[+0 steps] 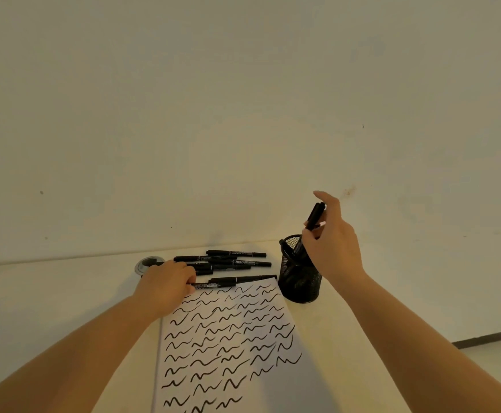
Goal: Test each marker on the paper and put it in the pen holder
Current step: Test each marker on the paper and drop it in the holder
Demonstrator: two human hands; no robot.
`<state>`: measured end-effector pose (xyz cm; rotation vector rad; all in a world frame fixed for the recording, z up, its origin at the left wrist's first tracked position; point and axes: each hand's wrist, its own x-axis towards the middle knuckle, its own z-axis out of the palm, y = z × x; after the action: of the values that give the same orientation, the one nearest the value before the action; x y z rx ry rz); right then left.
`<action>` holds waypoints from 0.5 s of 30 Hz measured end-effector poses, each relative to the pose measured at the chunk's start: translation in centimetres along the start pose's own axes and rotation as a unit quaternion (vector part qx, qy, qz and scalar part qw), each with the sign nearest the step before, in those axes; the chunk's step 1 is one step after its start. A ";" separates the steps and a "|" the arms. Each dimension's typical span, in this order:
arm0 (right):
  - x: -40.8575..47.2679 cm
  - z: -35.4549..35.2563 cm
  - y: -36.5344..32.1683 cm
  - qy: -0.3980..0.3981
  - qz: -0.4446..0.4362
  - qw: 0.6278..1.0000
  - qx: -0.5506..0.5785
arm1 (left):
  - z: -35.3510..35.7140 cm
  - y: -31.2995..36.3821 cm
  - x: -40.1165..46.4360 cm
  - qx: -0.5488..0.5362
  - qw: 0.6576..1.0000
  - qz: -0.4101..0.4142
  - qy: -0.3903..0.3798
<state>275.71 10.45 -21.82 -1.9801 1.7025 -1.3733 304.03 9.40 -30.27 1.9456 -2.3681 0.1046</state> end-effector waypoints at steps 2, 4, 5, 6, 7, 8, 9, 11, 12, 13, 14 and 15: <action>-0.2 0.4 0.4 0.001 -0.004 1.000 -0.023 | -0.1 0.1 -0.2 -0.009 1.000 -0.008 0.015; -0.3 0.9 0.5 -0.007 -0.015 0.999 -0.043 | -0.4 0.3 -0.4 -0.027 0.999 -0.024 0.033; -0.4 1.1 0.5 -0.013 -0.024 0.998 -0.062 | -0.7 0.4 -0.6 -0.041 0.998 -0.033 0.042; -0.6 1.3 0.5 -0.020 -0.032 0.996 -0.083 | -0.9 0.5 -0.7 -0.058 0.996 -0.041 0.050; -0.7 1.6 0.5 -0.026 -0.038 0.993 -0.104 | -1.2 0.7 -0.9 -0.076 0.995 -0.047 0.054; -0.8 1.8 0.5 -0.034 -0.038 0.991 -0.122 | -1.4 0.9 -1.2 -0.099 0.992 -0.050 0.053; -1.0 1.9 0.5 -0.043 -0.037 0.989 -0.139 | -1.7 1.1 -1.4 -0.124 0.990 -0.051 0.049; -1.2 2.2 0.4 -0.070 -0.035 0.981 -0.175 | -2.2 1.5 -2.0 -0.171 0.983 -0.045 0.043; -1.2 2.2 0.4 -0.085 -0.039 0.976 -0.198 | -2.4 1.8 -2.4 -0.189 0.980 -0.042 0.044; -1.3 2.1 0.2 -0.092 -0.050 0.969 -0.226 | -2.7 2.1 -2.7 -0.206 0.977 -0.038 0.045; -1.4 1.9 -0.1 -0.083 -0.074 0.961 -0.254 | -2.9 2.5 -3.0 -0.222 0.973 -0.035 0.049; -1.7 1.7 -0.4 -0.056 -0.115 0.955 -0.270 | -3.2 2.8 -3.3 -0.241 0.969 -0.031 0.054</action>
<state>277.40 11.29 -23.37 -2.5545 2.0001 -0.8841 301.97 13.50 -27.48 1.7248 -2.0173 -0.3301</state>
